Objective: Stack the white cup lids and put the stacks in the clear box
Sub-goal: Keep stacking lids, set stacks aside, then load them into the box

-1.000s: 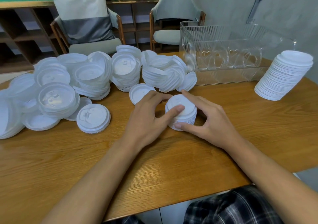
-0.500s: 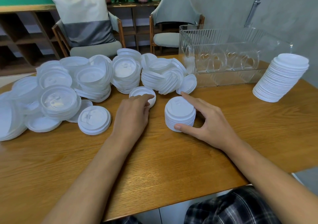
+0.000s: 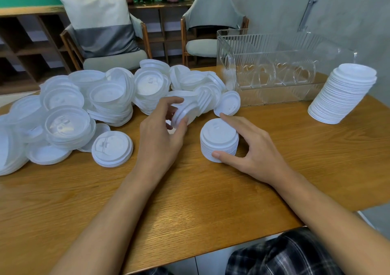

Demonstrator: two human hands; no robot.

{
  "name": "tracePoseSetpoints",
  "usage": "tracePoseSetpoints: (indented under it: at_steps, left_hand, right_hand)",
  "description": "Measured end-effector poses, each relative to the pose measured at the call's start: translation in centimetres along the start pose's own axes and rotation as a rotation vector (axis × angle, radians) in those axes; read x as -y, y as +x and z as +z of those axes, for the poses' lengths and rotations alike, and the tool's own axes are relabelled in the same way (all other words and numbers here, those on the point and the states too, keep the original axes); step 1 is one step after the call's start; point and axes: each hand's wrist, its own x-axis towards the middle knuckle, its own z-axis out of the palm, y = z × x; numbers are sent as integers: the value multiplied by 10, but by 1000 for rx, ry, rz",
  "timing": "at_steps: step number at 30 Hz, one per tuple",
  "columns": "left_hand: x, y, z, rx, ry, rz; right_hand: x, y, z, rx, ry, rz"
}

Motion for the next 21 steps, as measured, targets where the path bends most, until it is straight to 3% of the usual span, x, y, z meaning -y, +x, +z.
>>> tracePoseSetpoints:
  at_steps: [8, 12, 21]
  left_hand:
    - [-2, 3, -3, -115, -299, -214]
    - [-1, 3, 1, 9, -410, -306]
    - [-9, -12, 15, 265, -159, -222]
  right_hand:
    - [0, 0, -1, -5, 1, 16]
    - [4, 0, -2, -7, 12, 14]
    - [4, 0, -2, -4, 8, -40]
